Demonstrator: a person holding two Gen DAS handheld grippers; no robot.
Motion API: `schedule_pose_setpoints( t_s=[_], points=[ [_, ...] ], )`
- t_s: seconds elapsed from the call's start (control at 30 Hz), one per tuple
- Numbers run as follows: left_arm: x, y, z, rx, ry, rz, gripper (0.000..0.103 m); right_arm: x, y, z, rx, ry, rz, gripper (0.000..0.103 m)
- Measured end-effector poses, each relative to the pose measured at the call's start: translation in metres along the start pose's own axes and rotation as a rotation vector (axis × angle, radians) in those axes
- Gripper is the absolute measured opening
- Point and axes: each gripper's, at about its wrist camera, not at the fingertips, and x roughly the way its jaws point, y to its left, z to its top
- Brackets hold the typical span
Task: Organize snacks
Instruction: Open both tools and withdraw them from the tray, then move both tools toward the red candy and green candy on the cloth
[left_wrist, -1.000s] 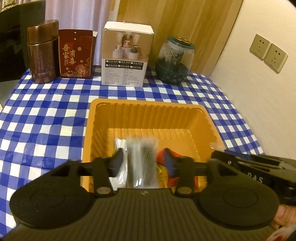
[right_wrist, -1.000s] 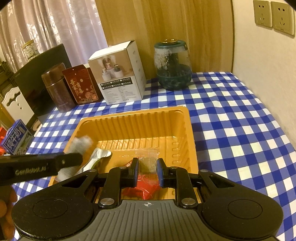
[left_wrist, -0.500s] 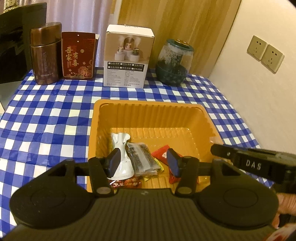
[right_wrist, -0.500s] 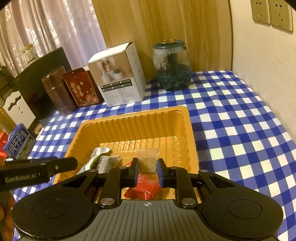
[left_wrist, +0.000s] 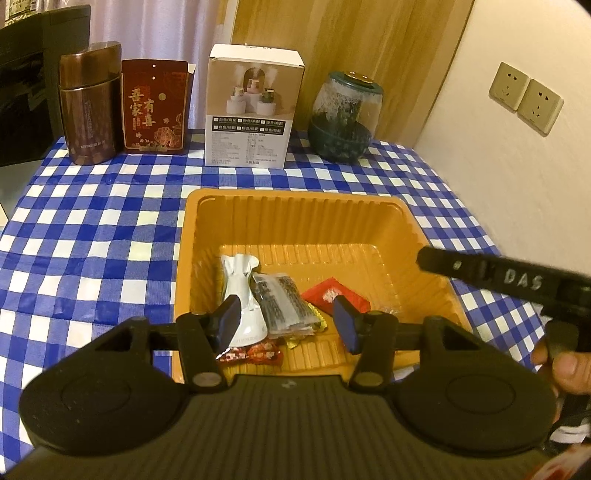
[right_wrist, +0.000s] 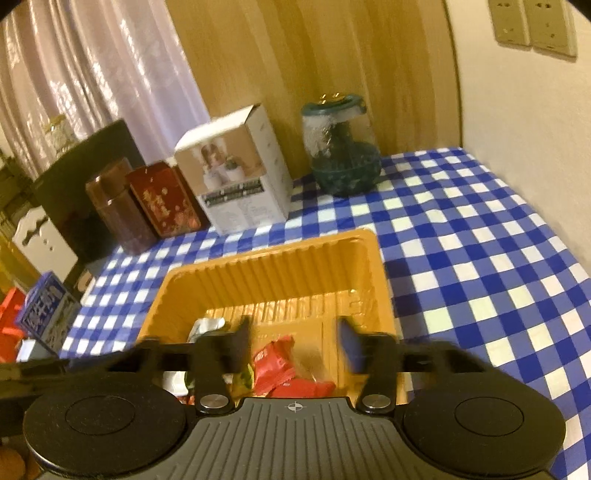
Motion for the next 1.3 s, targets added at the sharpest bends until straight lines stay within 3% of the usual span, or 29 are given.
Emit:
schedule_pose_setpoints(
  t_s=[0.5,0.9,1.3],
  points=[
    [-0.034,-0.012,-0.029,0.013,-0.007,-0.016,0.054,-0.058,-0.025,-0.033,0.055,0.002,-0.085,0.061],
    [-0.091,-0.026,-0.057,0.002,-0.028,-0.027,0.057,-0.115,-0.012,-0.067,0.049,0.023,-0.114,0.061],
    [-0.130,-0.032,-0.105,-0.027,-0.015,-0.025,0.057,-0.160,-0.005,-0.106,0.076,0.042,-0.123,0.061]
  ],
)
